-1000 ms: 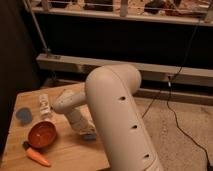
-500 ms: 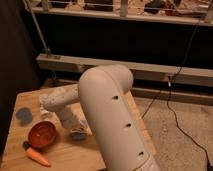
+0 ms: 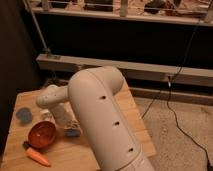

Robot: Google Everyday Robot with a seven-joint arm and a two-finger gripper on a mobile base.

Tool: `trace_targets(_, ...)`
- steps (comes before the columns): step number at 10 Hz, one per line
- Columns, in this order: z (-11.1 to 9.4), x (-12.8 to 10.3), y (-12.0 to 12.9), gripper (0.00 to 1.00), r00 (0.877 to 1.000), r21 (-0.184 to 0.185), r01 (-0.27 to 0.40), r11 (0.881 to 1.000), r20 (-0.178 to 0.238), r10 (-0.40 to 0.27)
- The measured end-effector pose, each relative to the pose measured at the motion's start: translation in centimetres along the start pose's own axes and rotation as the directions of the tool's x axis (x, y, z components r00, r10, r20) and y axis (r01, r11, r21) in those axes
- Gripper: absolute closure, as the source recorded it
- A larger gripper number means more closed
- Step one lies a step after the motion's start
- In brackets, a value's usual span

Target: Wipe the white sponge on the table

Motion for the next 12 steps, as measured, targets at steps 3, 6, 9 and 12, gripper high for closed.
trace_targets(3,-0.5,-1.3,-2.3,1.00,1.000,0.048,-0.020,0.999,-0.004,0.020)
trace_targets(6,-1.5,-1.9,-5.7,1.00,0.998,0.101,-0.065,0.993,0.002,0.065)
trace_targets(9,-2.3,-1.7,-7.5,1.00,0.996,0.130,-0.093,0.987,0.006,0.093)
trace_targets(12,-3.3,-2.3,-9.1,1.00,0.992,0.141,-0.128,0.982,0.030,0.125)
